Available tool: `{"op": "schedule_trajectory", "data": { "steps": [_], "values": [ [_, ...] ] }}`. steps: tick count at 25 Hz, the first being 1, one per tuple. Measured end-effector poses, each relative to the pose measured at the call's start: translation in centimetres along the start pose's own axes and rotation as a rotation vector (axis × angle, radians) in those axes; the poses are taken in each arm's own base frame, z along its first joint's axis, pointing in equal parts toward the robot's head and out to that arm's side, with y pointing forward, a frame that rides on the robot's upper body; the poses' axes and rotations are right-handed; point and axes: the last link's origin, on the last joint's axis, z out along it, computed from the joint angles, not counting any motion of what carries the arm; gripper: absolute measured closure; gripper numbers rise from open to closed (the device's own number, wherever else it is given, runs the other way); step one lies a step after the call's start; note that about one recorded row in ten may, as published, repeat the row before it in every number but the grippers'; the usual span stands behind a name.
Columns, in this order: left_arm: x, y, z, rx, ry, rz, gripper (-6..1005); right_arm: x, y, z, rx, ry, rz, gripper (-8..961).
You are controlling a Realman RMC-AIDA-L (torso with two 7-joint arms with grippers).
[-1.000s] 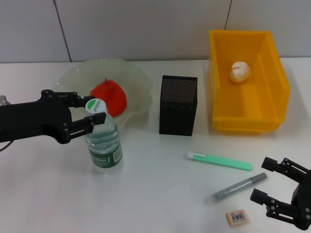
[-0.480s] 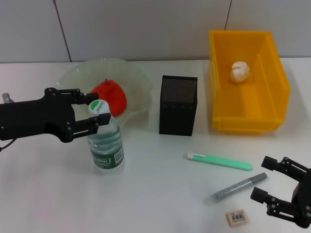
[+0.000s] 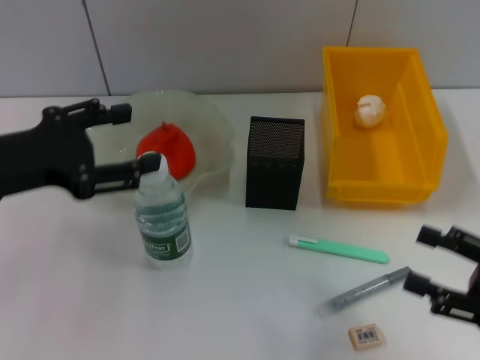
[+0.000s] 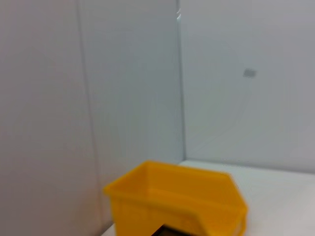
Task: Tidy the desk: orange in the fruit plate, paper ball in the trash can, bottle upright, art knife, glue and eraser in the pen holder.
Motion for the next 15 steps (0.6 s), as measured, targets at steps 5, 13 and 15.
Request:
{"op": "schedule_trajectory", "data": {
  "steps": [5, 13, 15],
  "values": [
    [-2.8, 3.6, -1.9, -0.070, 0.163, 0.034, 172, -3.7, -1.4, -0.6, -0.002, 0.047, -0.004, 133],
    [-8.8, 7.9, -0.7, -0.148, 0.258, -0.018, 173, -11.7, -2.1, 1.3, -0.048, 0.356, -0.069, 132],
    [-9.6, 8.6, -0.2, -0.157, 0.264, -0.016, 173, -13.3, -2.0, 2.3, -0.037, 0.449, -0.070, 132]
  ]
}}
